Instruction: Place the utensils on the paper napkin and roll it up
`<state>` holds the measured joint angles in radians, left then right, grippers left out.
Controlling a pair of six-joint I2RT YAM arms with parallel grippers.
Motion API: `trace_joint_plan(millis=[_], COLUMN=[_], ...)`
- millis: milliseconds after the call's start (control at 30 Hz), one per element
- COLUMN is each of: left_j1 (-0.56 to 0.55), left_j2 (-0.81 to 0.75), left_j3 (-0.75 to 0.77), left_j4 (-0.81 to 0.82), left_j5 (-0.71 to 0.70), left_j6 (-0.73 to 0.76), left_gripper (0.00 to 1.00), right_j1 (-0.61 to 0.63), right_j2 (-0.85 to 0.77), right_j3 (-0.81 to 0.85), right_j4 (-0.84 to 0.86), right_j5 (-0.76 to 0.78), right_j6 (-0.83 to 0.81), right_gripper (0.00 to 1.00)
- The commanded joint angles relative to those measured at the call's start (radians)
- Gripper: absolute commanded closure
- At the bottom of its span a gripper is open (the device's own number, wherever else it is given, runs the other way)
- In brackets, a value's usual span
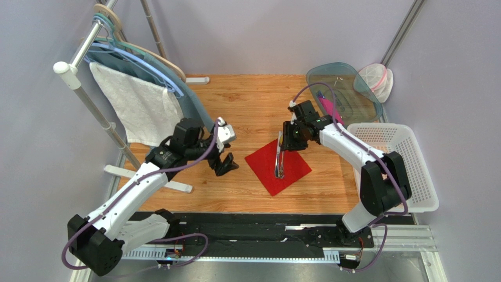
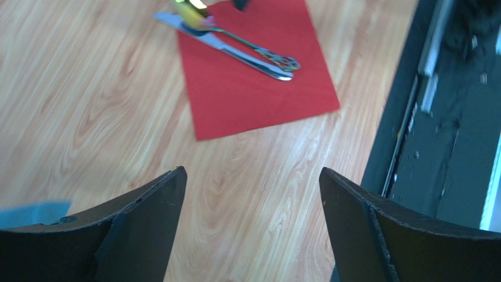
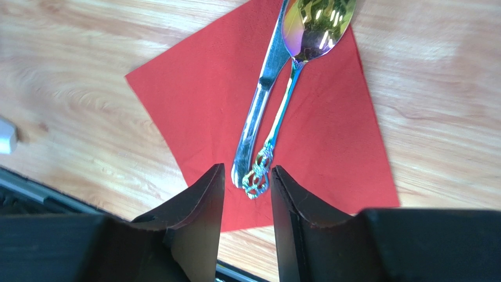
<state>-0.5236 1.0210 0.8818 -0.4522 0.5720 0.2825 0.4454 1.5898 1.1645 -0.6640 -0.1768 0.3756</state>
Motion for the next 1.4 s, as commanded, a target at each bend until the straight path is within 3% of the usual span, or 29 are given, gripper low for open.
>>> trace_joint_plan(millis=[0, 67, 167, 267, 433, 633, 867, 1067, 1367], left_j1=[-0.145, -0.211, -0.301, -0.361, -0.427, -0.470, -0.503, -0.529, -0.558], left_j2=[-0.006, 0.008, 0.074, 0.186, 0.364, 0.507, 0.596, 0.634, 0.639], left_j3=[-0.059, -0.076, -0.098, -0.066, -0.009, 0.026, -0.003, -0.044, -0.155], left_j4=[0.023, 0.049, 0.102, 0.138, 0.227, 0.285, 0.408, 0.515, 0.564], left_j5=[-0.018, -0.009, -0.026, -0.037, -0.041, -0.021, -0.011, -0.098, -0.115], left_j6=[0.273, 0.340, 0.401, 0.426, 0.445, 0.544, 0.607, 0.621, 0.741], left_gripper=[0.11, 0.11, 0.12, 0.16, 0.23, 0.39, 0.42, 0.45, 0.48], right_j1=[-0.074, -0.091, -0.100, -0.108, -0.122, -0.198, -0.217, -0.227, -0.237], right_j2=[-0.073, -0.094, -0.097, -0.071, 0.010, 0.067, 0.098, 0.114, 0.147], right_j3=[0.000, -0.012, -0.025, -0.031, -0.009, 0.017, 0.057, 0.043, 0.096], right_j4=[-0.063, -0.071, -0.103, -0.151, -0.223, -0.262, -0.312, -0.330, -0.347], right_j5=[-0.179, -0.231, -0.294, -0.367, -0.455, -0.559, -0.550, -0.598, -0.593], right_j6=[-0.173, -0.217, -0.314, -0.398, -0.432, -0.437, -0.483, -0.497, -0.489], right_gripper=[0.56, 0.44, 0.34, 0.30, 0.33, 0.36, 0.36, 0.36, 0.36])
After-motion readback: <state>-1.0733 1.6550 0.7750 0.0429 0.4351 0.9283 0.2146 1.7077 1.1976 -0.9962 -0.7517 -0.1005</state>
